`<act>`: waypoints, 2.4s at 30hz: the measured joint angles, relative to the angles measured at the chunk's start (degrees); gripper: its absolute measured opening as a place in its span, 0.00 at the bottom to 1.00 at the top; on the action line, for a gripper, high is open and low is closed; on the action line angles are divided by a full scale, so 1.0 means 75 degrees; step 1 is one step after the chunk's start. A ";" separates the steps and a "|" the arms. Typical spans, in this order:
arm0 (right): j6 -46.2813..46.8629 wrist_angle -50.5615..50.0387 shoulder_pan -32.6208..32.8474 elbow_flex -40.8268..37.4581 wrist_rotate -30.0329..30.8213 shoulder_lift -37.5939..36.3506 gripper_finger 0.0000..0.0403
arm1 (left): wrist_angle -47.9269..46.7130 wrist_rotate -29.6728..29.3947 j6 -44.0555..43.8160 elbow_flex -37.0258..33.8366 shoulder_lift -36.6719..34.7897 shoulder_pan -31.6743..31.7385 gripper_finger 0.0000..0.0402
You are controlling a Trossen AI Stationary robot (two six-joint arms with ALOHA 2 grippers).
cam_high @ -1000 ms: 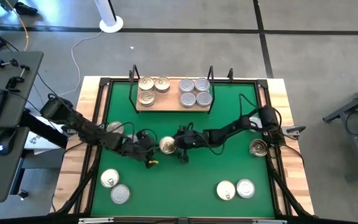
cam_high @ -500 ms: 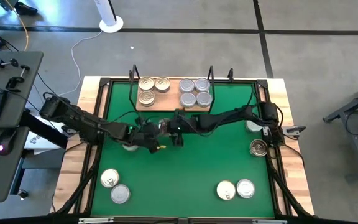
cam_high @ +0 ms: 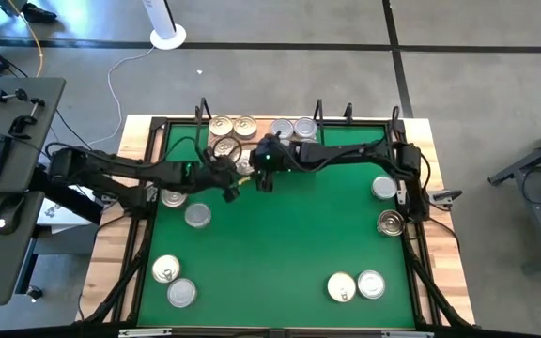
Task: Stack canned seafood by type on shelf
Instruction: Put the blue/pink tuna can on the shelf and align with the other blue/pink tuna can, then stack the green tuna can on top of the other green tuna can on the shelf
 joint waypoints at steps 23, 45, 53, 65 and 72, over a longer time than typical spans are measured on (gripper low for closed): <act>0.0534 0.0855 -0.0957 -0.0038 0.0316 0.0411 0.87 | 0.0131 0.0662 0.0574 0.0296 -0.0069 0.1261 0.21; 0.0158 0.1099 0.0659 -0.1926 0.0508 -0.1552 0.83 | -0.3039 -0.1815 -0.1826 0.1300 -0.1577 -0.2904 0.21; 0.0710 0.2220 0.3052 -0.3525 0.0856 -0.1630 0.83 | -0.3677 -0.1188 -0.3701 0.1125 -0.1138 -0.5170 0.21; 0.2379 0.4661 0.4497 -0.4967 0.2943 -0.1656 0.82 | -0.5659 -0.0852 -0.9300 0.0396 -0.0299 -0.6010 0.21; 0.2374 0.3954 0.4540 -0.4916 0.2970 -0.1922 0.82 | -0.4355 -0.0501 -0.9334 -0.0701 -0.0306 -0.5326 0.21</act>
